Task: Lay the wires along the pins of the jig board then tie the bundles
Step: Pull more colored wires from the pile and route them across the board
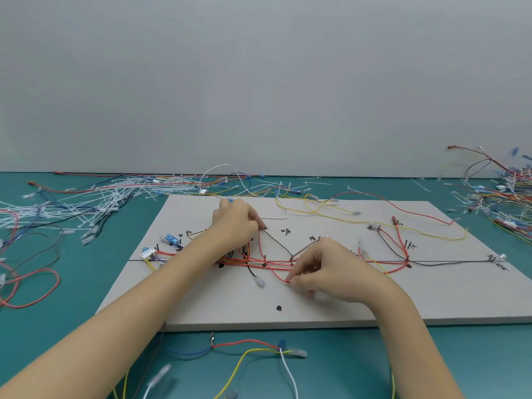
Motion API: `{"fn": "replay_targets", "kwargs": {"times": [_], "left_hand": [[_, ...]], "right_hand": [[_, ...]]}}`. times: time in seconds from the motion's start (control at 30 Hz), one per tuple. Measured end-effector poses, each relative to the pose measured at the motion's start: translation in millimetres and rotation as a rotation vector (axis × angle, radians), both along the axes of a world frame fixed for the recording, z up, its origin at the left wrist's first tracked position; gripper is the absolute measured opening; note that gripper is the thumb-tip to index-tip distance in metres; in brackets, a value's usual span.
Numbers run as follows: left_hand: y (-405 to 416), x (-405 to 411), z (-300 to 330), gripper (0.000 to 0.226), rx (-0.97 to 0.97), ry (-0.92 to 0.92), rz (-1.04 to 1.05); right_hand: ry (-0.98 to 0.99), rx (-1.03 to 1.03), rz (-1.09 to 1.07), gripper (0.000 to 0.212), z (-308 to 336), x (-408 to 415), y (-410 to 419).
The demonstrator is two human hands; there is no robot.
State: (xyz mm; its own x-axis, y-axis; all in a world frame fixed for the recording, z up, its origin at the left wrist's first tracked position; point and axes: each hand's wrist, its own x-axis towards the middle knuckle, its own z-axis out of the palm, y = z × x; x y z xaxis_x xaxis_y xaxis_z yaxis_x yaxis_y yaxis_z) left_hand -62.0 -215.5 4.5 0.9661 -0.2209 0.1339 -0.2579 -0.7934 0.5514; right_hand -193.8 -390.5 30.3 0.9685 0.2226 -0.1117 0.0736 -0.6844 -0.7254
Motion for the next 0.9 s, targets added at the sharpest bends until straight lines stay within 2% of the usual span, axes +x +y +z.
{"fn": "replay_targets", "kwargs": {"times": [0.1, 0.27, 0.37, 0.47, 0.6, 0.77, 0.9], "left_hand": [[2.4, -1.4, 1.2, 0.022, 0.036, -0.004, -0.018], [0.0, -15.8, 6.1, 0.021, 0.206, -0.125, -0.122], [-4.3, -29.1, 10.8, 0.015, 0.123, -0.105, -0.267], [-8.7, -42.6, 12.0, 0.011, 0.001, 0.020, -0.401], [-13.5, -50.0, 10.5, 0.007, -0.036, 0.088, -0.485], [-10.7, -53.8, 9.2, 0.018, -0.143, 0.185, -0.514], [-4.5, -50.6, 14.0, 0.033, -0.133, 0.166, -0.465]], "right_hand": [[0.035, 0.005, -0.004, 0.012, 3.7, -1.1, -6.2], [0.058, -0.065, -0.046, 0.014, 5.6, -2.7, -7.6], [0.029, -0.073, -0.108, 0.012, 5.3, -1.8, -10.1], [0.008, -0.055, -0.165, 0.011, 7.1, -1.7, -17.6], [0.078, 0.007, -0.197, 0.012, 9.1, -2.2, -23.3], [0.099, -0.025, -0.327, 0.011, 9.3, -0.9, -38.5], [0.034, -0.020, -0.365, 0.013, 9.5, 0.2, -48.1]]}}
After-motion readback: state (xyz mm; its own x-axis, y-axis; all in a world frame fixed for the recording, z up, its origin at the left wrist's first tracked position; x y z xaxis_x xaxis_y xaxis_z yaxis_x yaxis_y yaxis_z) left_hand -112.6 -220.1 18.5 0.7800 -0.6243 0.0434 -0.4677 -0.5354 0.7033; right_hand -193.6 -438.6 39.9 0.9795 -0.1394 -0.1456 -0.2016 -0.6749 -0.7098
